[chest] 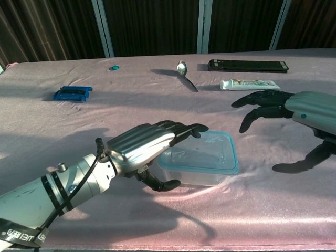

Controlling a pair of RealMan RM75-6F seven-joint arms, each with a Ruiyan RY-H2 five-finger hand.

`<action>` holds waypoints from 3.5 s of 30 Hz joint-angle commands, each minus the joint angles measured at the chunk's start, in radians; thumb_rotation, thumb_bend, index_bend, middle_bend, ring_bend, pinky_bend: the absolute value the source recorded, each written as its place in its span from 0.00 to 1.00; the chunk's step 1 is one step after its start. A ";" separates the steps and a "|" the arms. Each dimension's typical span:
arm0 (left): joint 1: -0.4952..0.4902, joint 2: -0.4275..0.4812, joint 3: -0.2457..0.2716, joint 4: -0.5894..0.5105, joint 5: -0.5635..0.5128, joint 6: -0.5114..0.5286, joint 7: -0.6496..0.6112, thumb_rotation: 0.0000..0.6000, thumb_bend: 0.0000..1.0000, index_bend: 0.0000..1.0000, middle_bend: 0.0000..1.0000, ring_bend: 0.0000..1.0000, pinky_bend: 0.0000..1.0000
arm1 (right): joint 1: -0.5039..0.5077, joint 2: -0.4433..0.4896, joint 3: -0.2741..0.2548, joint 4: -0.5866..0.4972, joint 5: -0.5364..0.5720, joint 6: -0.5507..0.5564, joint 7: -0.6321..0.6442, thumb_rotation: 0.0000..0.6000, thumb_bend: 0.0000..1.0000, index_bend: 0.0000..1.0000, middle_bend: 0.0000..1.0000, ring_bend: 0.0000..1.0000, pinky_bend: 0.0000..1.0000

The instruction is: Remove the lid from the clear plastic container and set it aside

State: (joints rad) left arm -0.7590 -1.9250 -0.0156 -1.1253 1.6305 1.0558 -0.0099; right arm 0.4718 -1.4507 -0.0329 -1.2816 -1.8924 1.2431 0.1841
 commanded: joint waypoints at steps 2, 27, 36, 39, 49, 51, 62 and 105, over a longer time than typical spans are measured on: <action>-0.004 -0.003 -0.001 0.001 -0.003 -0.006 0.010 1.00 0.31 0.00 0.32 0.25 0.10 | 0.033 -0.081 -0.020 0.066 -0.032 0.006 0.040 1.00 0.36 0.49 0.21 0.04 0.07; 0.004 0.008 0.013 -0.002 -0.006 0.003 0.015 1.00 0.31 0.00 0.33 0.25 0.10 | 0.073 -0.229 -0.049 0.194 -0.019 0.095 0.069 1.00 0.39 0.64 0.25 0.10 0.14; 0.004 0.000 0.023 0.012 0.007 0.009 0.019 1.00 0.31 0.00 0.33 0.26 0.10 | 0.078 -0.227 -0.060 0.202 -0.004 0.113 0.084 1.00 0.39 0.65 0.25 0.10 0.14; 0.004 -0.002 0.025 0.016 0.010 0.011 0.022 1.00 0.31 0.00 0.34 0.26 0.10 | 0.080 -0.226 -0.065 0.202 -0.002 0.117 0.086 1.00 0.39 0.65 0.25 0.10 0.14; 0.004 -0.008 0.036 0.037 0.025 0.021 0.025 1.00 0.32 0.00 0.36 0.28 0.10 | 0.080 -0.217 -0.073 0.205 0.011 0.128 0.080 1.00 0.39 0.66 0.25 0.10 0.14; 0.005 -0.010 0.038 0.042 0.028 0.022 0.024 1.00 0.32 0.00 0.37 0.28 0.10 | 0.082 -0.216 -0.073 0.204 0.013 0.129 0.079 1.00 0.40 0.66 0.25 0.10 0.14; 0.005 -0.018 0.049 0.061 0.038 0.026 0.022 1.00 0.32 0.00 0.38 0.29 0.10 | 0.090 -0.216 -0.073 0.200 0.020 0.138 0.081 1.00 0.40 0.67 0.25 0.10 0.14; 0.019 -0.028 0.072 0.084 0.086 0.090 0.001 1.00 0.32 0.00 0.31 0.20 0.02 | 0.124 -0.275 -0.038 0.254 0.041 0.162 0.056 1.00 0.57 0.78 0.35 0.19 0.22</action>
State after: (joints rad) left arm -0.7407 -1.9535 0.0560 -1.0409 1.7158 1.1444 -0.0076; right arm 0.5962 -1.7247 -0.0709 -1.0290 -1.8506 1.4041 0.2411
